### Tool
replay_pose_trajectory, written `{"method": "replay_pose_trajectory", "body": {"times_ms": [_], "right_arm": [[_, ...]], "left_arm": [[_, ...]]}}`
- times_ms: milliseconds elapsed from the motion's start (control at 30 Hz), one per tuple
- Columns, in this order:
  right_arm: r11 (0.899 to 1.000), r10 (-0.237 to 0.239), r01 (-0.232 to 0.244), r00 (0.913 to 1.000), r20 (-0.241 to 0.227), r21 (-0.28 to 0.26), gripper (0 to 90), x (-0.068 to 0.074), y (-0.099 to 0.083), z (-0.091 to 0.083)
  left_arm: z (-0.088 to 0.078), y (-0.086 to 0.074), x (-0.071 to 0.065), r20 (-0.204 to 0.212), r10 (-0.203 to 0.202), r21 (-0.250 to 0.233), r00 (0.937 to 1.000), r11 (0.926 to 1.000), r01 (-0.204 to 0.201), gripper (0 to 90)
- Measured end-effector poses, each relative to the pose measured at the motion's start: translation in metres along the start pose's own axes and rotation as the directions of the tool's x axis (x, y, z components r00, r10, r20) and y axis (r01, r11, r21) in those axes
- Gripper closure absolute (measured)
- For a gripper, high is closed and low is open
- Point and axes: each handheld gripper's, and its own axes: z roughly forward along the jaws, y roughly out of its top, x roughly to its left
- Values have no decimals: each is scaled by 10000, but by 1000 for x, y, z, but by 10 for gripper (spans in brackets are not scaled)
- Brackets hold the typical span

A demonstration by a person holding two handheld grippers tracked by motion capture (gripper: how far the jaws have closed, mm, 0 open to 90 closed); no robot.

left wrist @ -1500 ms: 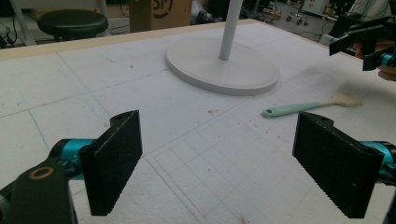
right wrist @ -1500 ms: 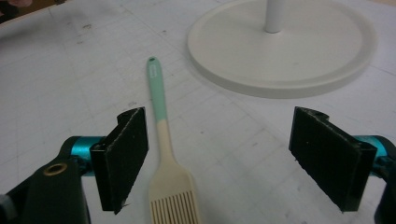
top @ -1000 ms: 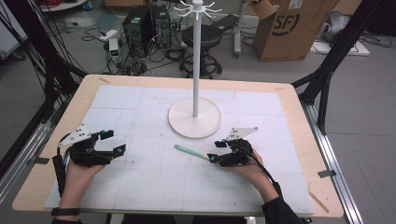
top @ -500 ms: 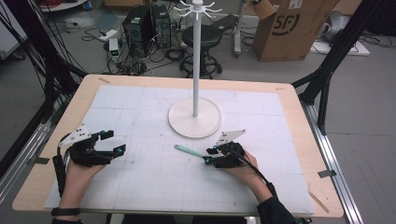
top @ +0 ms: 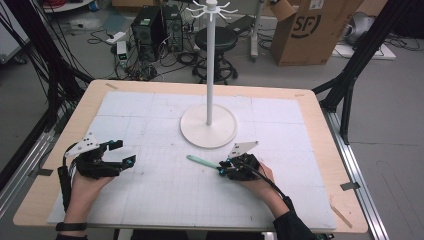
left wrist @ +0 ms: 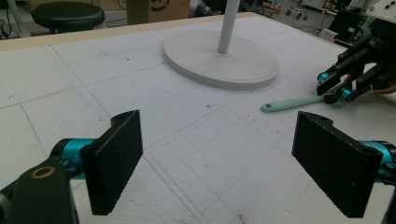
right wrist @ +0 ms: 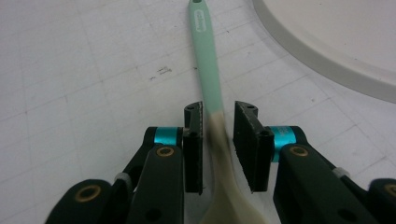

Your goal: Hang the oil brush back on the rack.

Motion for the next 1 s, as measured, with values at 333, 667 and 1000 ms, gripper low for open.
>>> {"method": "replay_pose_trajectory", "body": {"times_ms": [333,667,1000], "right_arm": [[10000,-50,50,9999,125,21,824,3,1,0],[9998,-98,101,9998,175,-172,830,3,-2,-3],[9922,467,-453,9989,96,-1160,830,-5,-4,-25]], "left_arm": [[-1,0,-1,-7,1,-16,10000,10000,-1,172],[-1,0,0,-23,2,-7,10000,10000,-2,172],[-1,0,0,-28,-5,-14,10000,10000,5,172]]}}
